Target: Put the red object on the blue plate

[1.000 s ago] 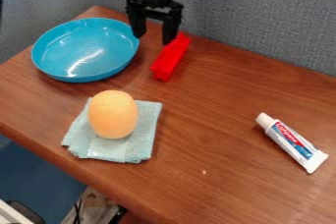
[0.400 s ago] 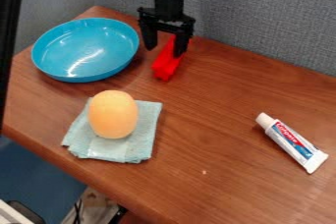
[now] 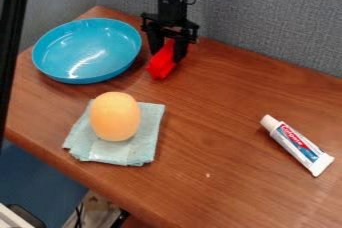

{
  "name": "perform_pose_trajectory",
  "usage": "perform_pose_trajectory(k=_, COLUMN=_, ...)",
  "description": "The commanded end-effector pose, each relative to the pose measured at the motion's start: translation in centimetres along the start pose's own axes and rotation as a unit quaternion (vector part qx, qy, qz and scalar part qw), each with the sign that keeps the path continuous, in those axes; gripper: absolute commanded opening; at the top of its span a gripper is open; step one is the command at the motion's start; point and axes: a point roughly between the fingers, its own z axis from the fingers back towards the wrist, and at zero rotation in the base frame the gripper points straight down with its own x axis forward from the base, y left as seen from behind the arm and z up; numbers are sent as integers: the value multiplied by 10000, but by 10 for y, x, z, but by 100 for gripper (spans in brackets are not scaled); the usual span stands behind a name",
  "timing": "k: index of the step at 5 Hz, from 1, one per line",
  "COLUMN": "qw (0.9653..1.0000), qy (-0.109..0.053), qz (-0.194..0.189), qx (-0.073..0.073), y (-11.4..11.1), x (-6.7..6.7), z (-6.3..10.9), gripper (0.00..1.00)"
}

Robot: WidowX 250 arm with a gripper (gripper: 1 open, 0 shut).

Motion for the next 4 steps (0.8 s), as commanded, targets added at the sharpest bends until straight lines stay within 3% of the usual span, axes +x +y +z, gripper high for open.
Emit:
perform_pose_trajectory(k=1, qw=9998, qy=-212, qz=-32, qx=30, y=0, x=2, z=17, gripper=0)
perform_pose_trajectory(k=4, qw=9998, qy=-208, qz=-19, qx=-40, y=1, x=-2, z=20, gripper=0)
